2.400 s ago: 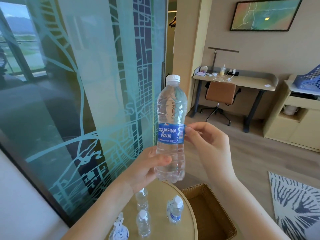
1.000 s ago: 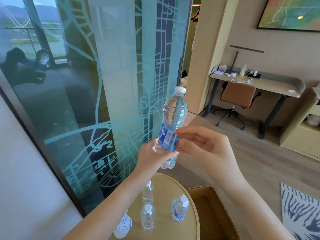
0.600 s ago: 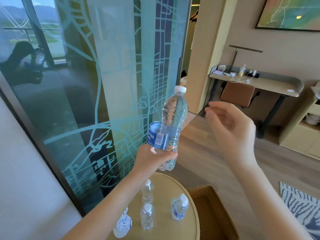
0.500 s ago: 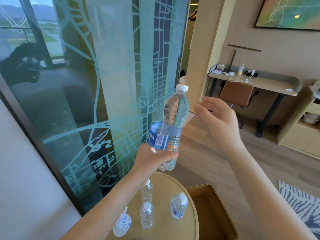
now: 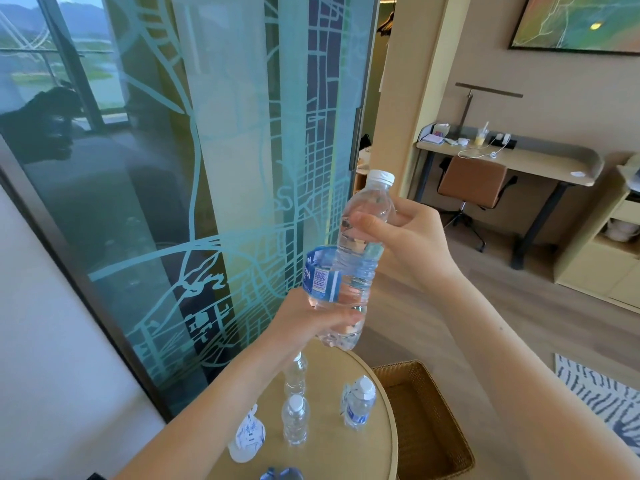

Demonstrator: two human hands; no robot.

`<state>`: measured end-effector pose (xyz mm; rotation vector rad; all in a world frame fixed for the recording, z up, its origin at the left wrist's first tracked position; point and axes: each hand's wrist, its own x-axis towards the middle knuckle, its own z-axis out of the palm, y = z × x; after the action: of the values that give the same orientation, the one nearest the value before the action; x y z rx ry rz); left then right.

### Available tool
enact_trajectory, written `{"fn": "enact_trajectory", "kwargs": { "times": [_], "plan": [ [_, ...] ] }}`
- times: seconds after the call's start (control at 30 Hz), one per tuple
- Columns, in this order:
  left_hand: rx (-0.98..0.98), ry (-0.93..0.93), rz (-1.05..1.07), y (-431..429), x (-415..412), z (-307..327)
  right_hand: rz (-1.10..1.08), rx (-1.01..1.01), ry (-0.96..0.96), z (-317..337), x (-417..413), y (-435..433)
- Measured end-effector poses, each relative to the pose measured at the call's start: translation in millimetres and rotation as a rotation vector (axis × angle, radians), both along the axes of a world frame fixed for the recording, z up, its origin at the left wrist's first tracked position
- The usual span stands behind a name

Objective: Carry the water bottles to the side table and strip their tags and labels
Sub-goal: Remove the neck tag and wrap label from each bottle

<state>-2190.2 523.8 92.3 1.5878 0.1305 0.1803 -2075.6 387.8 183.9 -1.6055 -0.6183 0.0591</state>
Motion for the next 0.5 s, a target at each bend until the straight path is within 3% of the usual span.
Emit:
{"fn": "enact_trajectory", "kwargs": {
  "times": [0.23, 0.43, 0.5],
  "plan": [
    [-0.046, -0.011, -0.042, -1, 1, -8, -0.084, 0.024, 0.001, -8, -4, 8],
    [0.014, 0.078, 0.093, 0, 1, -13, -0.171, 0.067, -0.05, -5, -5, 9],
    [-0.09, 0.095, 0.074, 2, -2, -15, -0.191, 0.072, -0.053, -4, -6, 10]
  ]
}}
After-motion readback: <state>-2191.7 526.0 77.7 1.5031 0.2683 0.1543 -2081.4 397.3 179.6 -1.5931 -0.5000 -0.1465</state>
